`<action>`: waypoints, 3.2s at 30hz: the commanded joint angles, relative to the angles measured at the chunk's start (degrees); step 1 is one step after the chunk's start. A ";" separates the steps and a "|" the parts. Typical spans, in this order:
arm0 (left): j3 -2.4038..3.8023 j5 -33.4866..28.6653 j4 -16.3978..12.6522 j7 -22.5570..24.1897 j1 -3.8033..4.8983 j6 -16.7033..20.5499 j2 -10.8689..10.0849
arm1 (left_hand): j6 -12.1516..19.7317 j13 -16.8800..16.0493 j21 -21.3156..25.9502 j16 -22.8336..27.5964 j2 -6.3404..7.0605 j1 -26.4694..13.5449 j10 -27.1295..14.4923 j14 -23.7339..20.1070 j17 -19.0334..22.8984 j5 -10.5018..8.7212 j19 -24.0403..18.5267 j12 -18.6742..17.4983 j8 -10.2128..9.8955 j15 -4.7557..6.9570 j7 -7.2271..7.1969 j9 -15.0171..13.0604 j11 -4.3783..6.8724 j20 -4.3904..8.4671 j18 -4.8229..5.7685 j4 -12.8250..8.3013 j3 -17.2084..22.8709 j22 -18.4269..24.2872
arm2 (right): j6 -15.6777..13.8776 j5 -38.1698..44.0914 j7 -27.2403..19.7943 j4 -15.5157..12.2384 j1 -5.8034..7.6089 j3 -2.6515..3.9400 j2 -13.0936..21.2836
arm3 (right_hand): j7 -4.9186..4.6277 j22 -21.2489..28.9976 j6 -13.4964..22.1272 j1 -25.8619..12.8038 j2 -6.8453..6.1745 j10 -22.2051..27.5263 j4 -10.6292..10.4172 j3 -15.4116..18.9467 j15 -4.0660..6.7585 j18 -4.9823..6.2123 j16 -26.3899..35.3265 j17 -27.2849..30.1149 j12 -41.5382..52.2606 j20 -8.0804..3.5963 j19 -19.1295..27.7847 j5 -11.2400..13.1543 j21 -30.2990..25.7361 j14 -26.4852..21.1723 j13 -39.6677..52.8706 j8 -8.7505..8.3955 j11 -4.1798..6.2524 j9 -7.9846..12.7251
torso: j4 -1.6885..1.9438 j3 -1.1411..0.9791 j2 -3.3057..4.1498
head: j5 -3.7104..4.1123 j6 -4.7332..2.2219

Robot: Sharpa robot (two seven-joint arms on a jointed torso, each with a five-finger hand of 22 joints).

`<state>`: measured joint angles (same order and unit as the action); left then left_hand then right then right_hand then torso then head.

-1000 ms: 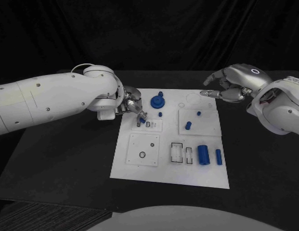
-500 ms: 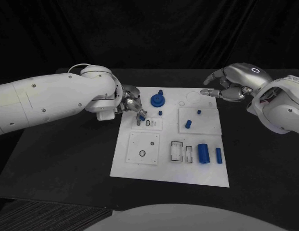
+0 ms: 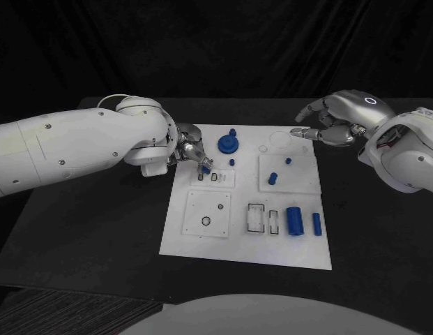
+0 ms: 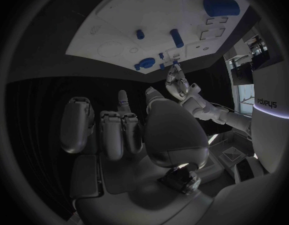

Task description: Assemble the parts on the task board

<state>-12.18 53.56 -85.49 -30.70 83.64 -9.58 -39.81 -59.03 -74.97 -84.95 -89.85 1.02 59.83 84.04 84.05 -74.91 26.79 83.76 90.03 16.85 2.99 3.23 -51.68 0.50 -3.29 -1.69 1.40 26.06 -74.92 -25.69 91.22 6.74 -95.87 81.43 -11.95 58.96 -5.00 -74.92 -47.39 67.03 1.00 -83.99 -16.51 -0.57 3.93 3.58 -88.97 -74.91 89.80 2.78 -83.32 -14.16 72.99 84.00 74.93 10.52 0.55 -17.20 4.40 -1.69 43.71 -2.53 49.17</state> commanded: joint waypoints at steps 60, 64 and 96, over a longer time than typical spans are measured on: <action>0.04 -0.04 0.16 1.52 -1.72 1.91 1.33 | -0.64 -15.03 0.11 -0.15 -0.78 -1.13 5.96 5.95 -15.09 -0.67 0.42 -0.03 -1.11 0.41 -0.54 0.38 0.52 0.16 -0.23 -4.05 5.13 -10.45 | 0.92 0.12 1.33 0.52 -0.81 0.04 -0.24 | -0.01 -10.05 -0.36 0.98 0.11 -6.01 0.16 0.23 -0.30 0.19 0.14 -14.25 0.20 -0.04 0.27 -1.06 -0.47 5.67 15.07 -0.35 -0.36 0.18 | 0.06 0.03 -0.05 | 0.04 0.83; 0.04 -0.04 0.18 1.53 -1.72 1.79 1.44 | -0.65 -15.03 0.14 -0.15 -0.85 -1.16 5.96 5.95 -15.09 -0.68 0.40 -0.03 -1.14 0.41 -0.54 0.39 0.52 0.16 -0.24 -4.02 5.17 -10.44 | 1.01 0.12 1.34 0.58 -0.91 0.04 -0.25 | -0.01 -10.05 -0.37 1.00 0.11 -6.01 0.16 0.23 -0.30 0.19 0.17 -14.23 0.20 -0.04 0.27 -1.08 -0.47 5.66 15.07 -0.35 -0.36 0.18 | 0.09 -0.01 -0.09 | -0.02 0.83; 0.04 -0.03 0.28 1.31 -2.08 -0.89 1.50 | -0.71 -15.03 0.29 -0.15 -1.09 -1.26 5.96 5.95 -15.09 -0.78 0.25 -0.03 -1.28 0.40 -0.52 0.43 0.50 0.16 -0.29 -3.91 5.28 -10.32 | 1.69 0.12 1.63 0.56 -1.05 0.04 -0.07 | -0.02 -10.05 -0.43 1.18 0.12 -6.01 0.19 0.23 -0.29 0.19 0.23 -14.18 0.20 -0.04 0.27 -1.30 -0.50 5.64 15.07 -0.36 -0.36 0.20 | 0.15 0.04 -0.06 | -0.27 0.83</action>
<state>-12.11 53.55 -85.11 -29.97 81.77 -9.12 -38.33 -59.72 -74.97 -84.94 -89.85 0.41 58.49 83.91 84.05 -74.90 25.68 83.75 90.03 15.74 2.97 3.20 -51.15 0.61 -3.30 -1.70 1.01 27.39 -74.91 -24.38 91.22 7.23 -95.27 80.51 -11.95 58.83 -4.99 -74.93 -47.39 67.71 1.20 -83.99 -16.51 -0.57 3.93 3.58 -88.97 -74.90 89.80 2.77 -83.33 -15.07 72.77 84.00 74.94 10.52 0.55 -17.05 4.54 -1.69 43.59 -2.77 49.99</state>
